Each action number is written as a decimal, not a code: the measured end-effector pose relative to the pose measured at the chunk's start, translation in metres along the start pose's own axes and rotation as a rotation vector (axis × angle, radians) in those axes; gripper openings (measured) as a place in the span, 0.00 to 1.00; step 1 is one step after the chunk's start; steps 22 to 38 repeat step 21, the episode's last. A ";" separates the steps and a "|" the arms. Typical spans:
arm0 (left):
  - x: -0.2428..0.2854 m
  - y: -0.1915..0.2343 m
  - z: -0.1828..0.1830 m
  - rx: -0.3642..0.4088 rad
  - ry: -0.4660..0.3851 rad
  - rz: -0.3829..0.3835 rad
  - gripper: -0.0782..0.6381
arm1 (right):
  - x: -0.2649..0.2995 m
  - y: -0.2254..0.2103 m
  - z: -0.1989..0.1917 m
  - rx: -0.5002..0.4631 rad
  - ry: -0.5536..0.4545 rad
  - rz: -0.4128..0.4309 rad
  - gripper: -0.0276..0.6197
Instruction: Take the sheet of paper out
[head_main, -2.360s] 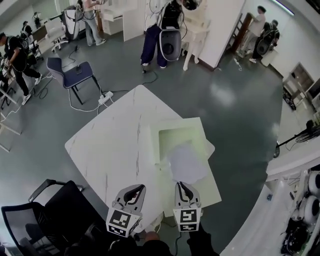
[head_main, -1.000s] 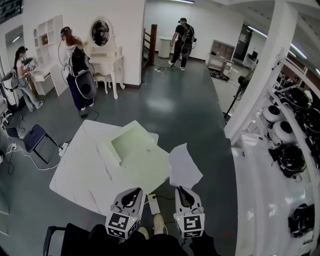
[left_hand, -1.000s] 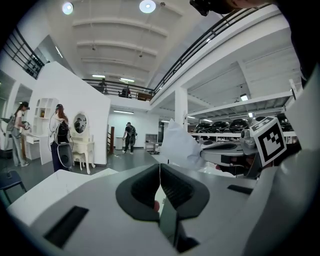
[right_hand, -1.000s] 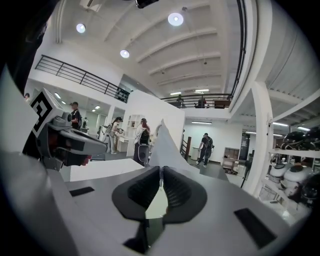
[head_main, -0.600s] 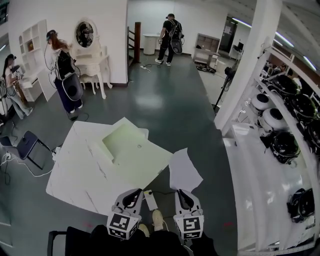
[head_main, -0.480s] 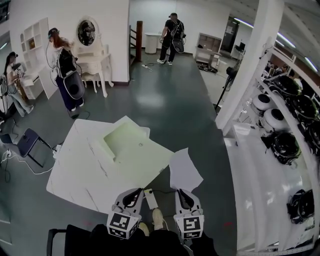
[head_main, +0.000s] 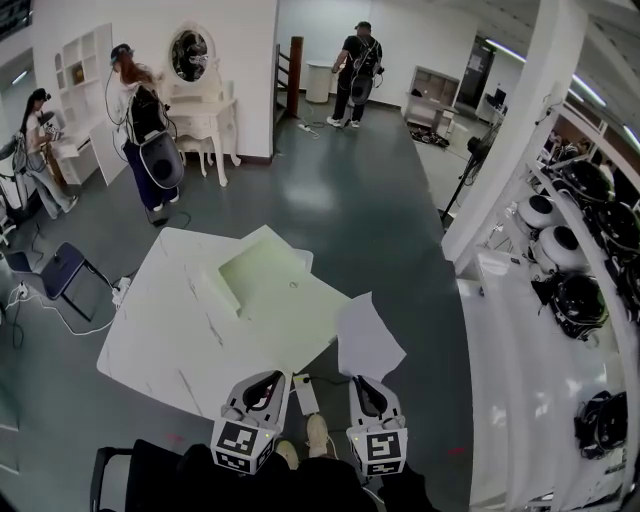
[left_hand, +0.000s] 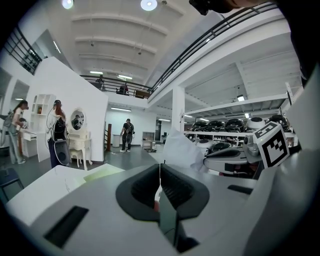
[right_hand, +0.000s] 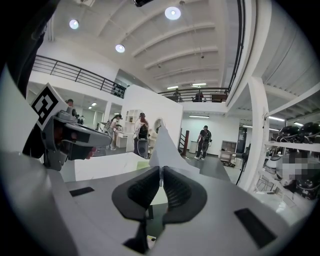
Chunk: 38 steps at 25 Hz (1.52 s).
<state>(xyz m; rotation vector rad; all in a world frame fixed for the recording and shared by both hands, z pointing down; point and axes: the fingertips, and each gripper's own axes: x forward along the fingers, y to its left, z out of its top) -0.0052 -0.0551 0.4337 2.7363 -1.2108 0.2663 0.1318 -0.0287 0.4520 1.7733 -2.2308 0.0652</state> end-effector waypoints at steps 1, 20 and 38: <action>0.000 0.001 -0.001 -0.001 0.000 0.000 0.14 | 0.001 0.001 -0.001 0.001 0.000 0.002 0.10; 0.015 0.019 -0.008 -0.021 0.021 0.022 0.14 | 0.024 -0.003 -0.011 -0.005 0.031 0.021 0.10; 0.017 0.021 -0.008 -0.022 0.022 0.021 0.14 | 0.025 -0.003 -0.011 -0.003 0.033 0.022 0.10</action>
